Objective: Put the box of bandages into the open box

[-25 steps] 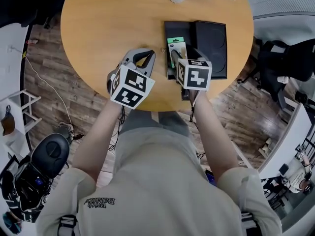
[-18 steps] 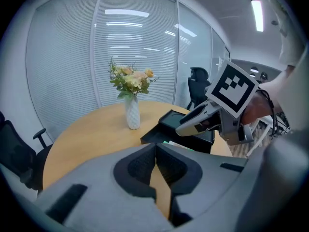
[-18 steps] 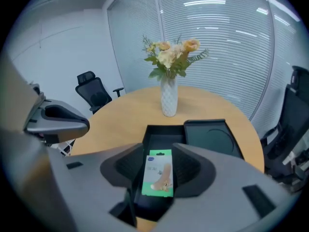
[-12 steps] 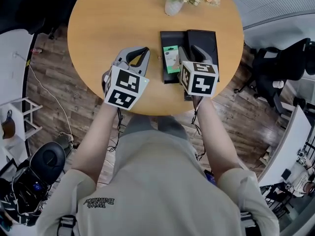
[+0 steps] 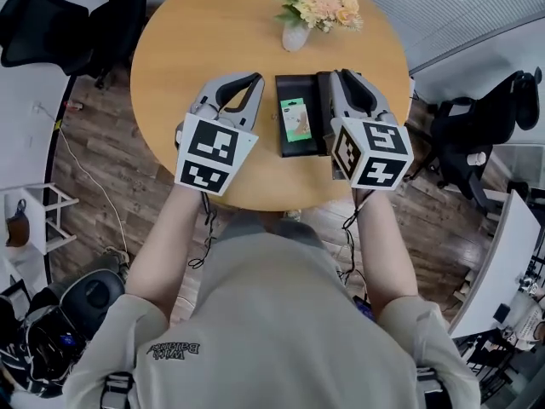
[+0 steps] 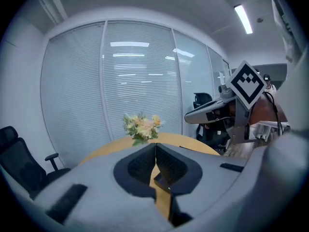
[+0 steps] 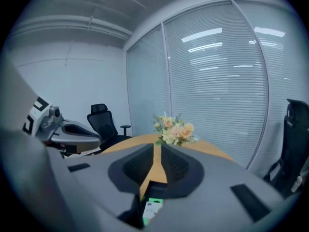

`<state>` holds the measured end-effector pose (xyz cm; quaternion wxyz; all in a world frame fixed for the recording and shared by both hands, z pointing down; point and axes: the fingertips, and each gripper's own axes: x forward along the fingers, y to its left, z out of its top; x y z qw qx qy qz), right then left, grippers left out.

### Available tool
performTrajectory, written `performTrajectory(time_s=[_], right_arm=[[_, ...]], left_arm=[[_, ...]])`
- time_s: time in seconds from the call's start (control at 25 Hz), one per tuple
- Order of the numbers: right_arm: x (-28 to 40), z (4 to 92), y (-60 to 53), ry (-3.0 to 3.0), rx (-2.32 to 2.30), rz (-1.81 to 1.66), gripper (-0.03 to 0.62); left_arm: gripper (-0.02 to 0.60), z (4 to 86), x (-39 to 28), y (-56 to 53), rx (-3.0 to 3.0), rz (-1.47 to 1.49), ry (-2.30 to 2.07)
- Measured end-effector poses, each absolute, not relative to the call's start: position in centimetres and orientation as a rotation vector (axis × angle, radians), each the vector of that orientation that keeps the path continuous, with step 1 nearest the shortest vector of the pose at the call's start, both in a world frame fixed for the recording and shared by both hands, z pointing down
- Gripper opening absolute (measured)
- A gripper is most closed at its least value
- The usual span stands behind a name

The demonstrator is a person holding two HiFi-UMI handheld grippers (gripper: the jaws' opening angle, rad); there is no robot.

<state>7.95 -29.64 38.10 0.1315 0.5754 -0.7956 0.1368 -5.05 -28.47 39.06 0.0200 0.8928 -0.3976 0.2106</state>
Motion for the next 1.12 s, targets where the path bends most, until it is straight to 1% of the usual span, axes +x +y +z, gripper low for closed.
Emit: performTrajectory(time_s=[0.32,0.56,0.8,1.12], right_arm=[[7.9,27.9,-26.4,-2.476,1.698,0.081,0.051],[8.5,22.2,-23.4,-2.572,1.703,-0.033,0.048],[9.5,19.5,-20.4,-2.598,1.696,-0.103,0.044],[10.2,20.0,-17.3,-2.607,1.670,-0.100,0.044]], left_arm=[[0.021,29.0,-4.9,-26.7,2.892,0.385,-1.331],[0.021,22.1,-5.1,-24.0,2.974,0.212,-1.445],[0.021,20.1,-5.5,-21.4,2.986,0.192,-1.491],[0.021,21.0,-5.3,-18.7,2.974,0.212,-1.519]])
